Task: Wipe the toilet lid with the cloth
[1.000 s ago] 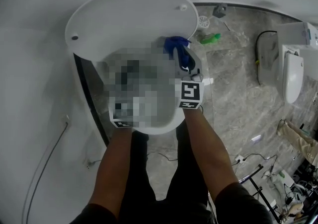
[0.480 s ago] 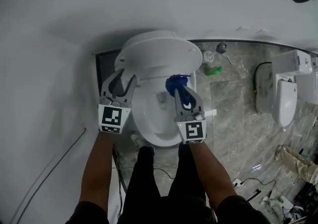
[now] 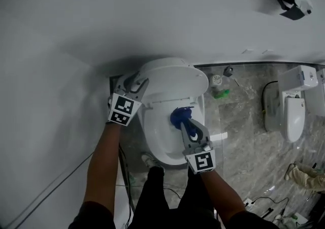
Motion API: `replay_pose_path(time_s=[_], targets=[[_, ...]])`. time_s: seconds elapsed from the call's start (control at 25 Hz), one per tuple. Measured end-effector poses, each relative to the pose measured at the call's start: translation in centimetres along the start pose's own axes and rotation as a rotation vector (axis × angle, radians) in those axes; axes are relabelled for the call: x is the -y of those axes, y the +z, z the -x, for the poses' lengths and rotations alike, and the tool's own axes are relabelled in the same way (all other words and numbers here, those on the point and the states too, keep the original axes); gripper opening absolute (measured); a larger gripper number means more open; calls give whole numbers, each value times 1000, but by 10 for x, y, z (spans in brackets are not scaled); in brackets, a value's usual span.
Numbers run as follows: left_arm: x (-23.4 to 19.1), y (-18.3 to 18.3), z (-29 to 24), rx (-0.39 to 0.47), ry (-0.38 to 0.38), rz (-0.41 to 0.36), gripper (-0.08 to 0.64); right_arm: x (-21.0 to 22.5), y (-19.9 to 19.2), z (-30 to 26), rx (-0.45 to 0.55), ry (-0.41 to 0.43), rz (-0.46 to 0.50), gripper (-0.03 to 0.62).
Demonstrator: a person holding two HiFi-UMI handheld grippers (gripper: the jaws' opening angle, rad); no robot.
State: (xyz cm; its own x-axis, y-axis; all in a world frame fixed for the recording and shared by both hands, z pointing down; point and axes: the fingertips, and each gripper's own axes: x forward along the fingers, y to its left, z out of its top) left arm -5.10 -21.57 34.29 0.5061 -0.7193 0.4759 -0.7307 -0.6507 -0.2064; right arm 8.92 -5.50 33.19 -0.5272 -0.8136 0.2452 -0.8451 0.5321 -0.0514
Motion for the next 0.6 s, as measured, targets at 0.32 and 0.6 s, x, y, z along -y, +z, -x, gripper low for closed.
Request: replay_pose_path(time_s=[0.32, 0.6], targets=[[8, 3, 8, 11, 23, -78, 92, 36, -11, 27, -14, -118, -62, 58], [41, 3, 43, 23, -35, -135, 74, 60, -11, 61, -13, -218, -67, 58]])
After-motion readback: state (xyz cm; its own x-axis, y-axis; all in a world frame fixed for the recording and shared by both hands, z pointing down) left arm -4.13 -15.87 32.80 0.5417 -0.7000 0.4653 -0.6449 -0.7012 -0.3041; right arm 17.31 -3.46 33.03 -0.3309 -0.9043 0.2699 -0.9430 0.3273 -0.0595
